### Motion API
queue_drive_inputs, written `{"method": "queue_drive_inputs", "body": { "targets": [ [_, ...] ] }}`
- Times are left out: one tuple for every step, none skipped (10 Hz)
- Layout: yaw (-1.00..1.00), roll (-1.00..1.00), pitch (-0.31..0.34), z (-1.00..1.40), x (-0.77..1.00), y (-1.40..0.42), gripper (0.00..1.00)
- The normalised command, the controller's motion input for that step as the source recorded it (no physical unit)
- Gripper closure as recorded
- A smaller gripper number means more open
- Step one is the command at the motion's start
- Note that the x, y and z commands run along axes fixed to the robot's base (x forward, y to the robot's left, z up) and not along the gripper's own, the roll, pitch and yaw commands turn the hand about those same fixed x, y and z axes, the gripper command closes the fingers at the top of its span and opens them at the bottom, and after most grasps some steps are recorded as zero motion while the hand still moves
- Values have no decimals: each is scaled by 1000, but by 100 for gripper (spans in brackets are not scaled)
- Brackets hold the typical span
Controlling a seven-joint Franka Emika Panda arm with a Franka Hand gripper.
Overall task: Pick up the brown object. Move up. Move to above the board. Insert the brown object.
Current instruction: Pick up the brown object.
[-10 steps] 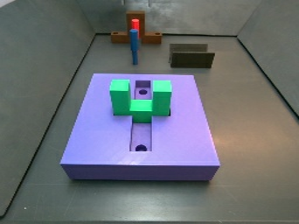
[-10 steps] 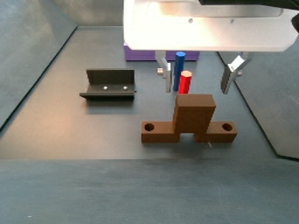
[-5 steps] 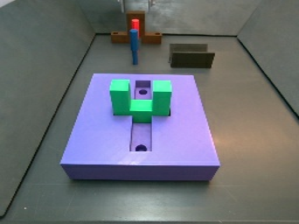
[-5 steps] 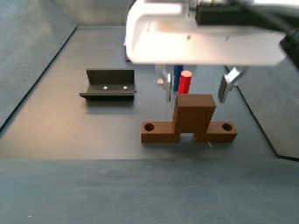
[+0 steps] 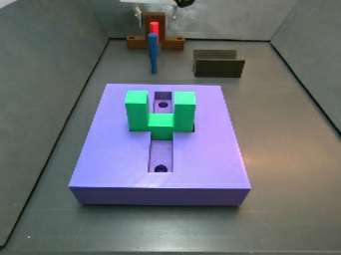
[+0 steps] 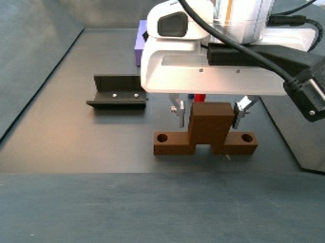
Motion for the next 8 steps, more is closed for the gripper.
{"method": "queue_drive_inputs", "body": {
  "targets": [
    [0, -33, 0, 0, 0, 97, 0],
    [0, -26, 0, 91, 0, 17, 0],
    [0, 0, 0, 57, 0, 0, 0],
    [0, 0, 0, 69, 0, 0, 0],
    [0, 0, 0, 57, 0, 0, 0],
    [0, -11, 0, 0, 0, 57, 0],
    [0, -17, 0, 0, 0, 120, 0],
    [0, -51, 0, 0, 0, 126, 0]
  ]
}}
